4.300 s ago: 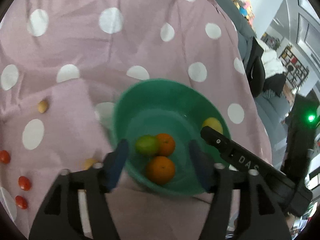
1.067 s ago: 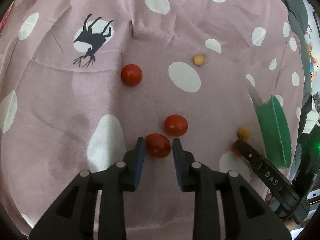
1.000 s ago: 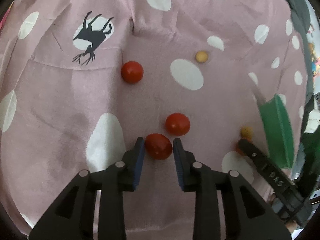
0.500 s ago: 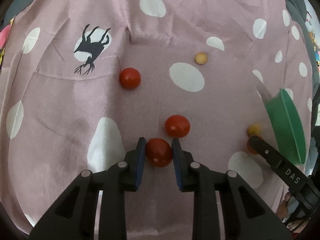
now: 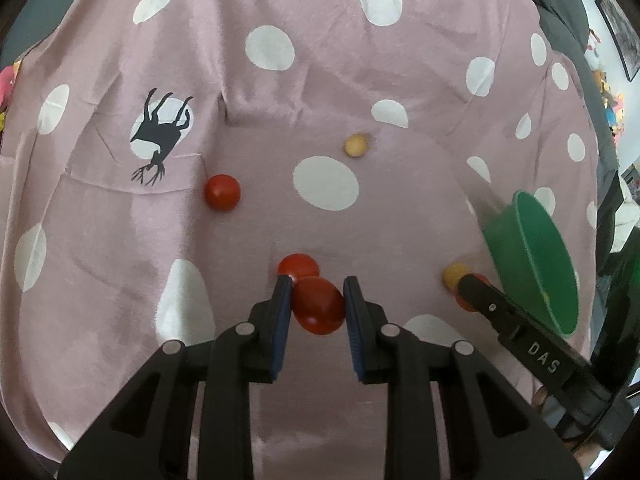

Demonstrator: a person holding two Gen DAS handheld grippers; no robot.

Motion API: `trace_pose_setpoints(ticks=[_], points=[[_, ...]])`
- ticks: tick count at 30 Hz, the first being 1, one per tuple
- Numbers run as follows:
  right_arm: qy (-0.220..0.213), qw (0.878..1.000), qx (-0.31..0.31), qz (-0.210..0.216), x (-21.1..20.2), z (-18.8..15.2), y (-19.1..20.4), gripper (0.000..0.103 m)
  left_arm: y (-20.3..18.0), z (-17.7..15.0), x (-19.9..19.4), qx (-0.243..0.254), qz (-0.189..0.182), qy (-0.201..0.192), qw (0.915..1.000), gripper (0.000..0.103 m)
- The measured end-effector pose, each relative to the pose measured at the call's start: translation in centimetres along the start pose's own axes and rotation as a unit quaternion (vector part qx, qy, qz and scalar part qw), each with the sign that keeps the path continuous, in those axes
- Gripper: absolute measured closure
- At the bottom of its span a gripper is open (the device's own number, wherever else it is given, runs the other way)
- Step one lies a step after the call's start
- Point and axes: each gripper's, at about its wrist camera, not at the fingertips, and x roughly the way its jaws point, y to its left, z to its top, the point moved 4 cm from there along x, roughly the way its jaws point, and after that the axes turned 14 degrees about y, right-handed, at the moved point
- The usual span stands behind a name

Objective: Organize fruits
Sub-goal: 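Carry both held tomatoes over the green bowl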

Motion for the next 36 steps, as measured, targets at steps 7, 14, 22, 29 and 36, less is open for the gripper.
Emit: trace_pose_setpoints(ticks=[7,14,22,29,36], points=[[-0.026,1.000,0.009,-0.004,-1.6,0.4,-0.8,0.071,-1.7,-0.4,-0.7,-0.019,-0.020,-0.019,0.9994,0.078],[-0.046,0.999,0.006,0.005,-3.4,0.4,-1.0,0.071,-3.3,-0.6,-1.7,0.007,-0.013,-0.034,0.9993,0.078],[-0.077,0.997,0.014,0.010,-5.7,0.6,-2.0,0.071,-6.3,-0.7,-2.4,0.045,-0.017,-0.045,0.9979,0.077],[-0.105,0.994,0.041,0.004,-7.6,0.8,-4.5,0.071,-9.9,-0.3,-2.4,0.080,-0.030,-0.046,0.9953,0.077],[-0.126,0.989,0.083,0.000,-9.0,0.9,-7.8,0.071,-13.3,0.4,-1.6,0.110,-0.042,-0.042,0.9922,0.077]])
